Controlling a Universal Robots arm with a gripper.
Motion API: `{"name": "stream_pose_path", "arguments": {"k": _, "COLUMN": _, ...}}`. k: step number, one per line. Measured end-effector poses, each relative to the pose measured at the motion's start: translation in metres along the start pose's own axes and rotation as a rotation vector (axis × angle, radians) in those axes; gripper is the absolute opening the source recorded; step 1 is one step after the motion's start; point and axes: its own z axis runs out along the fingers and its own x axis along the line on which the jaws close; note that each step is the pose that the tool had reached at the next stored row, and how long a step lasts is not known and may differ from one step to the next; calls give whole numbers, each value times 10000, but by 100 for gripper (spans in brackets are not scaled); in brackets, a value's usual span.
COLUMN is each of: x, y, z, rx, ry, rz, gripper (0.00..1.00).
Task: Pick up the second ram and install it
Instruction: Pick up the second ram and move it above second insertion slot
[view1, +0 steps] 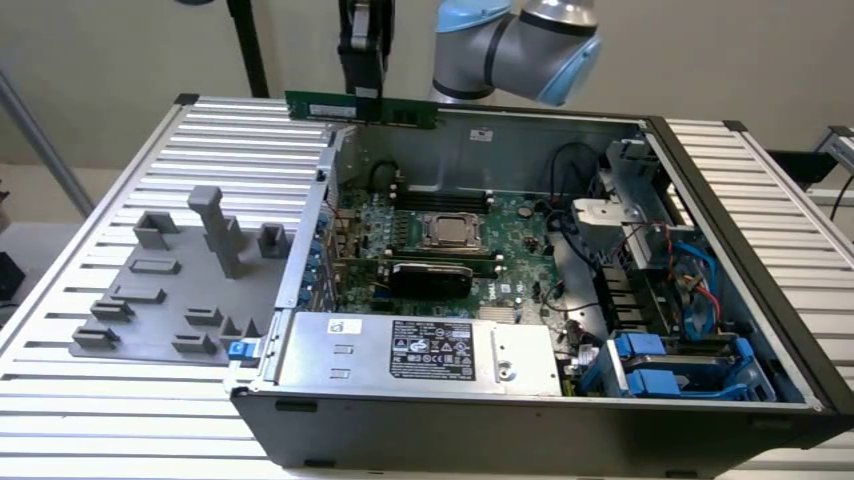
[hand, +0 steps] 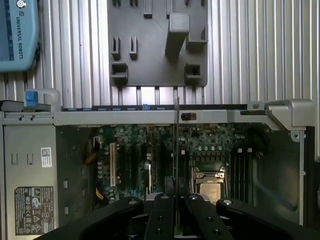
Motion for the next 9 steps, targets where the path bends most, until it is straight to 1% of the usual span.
{"name": "stream_pose_path", "arguments": {"k": 5, "x": -60, "y": -130, "z": 75, "rx": 3, "ry": 4, "rz": -1, "gripper": 14}}
{"name": "stream_pose_path", "arguments": {"k": 9, "x": -94, "y": -269, "z": 142, "rx": 3, "ry": 5, "rz": 1, "gripper": 14}}
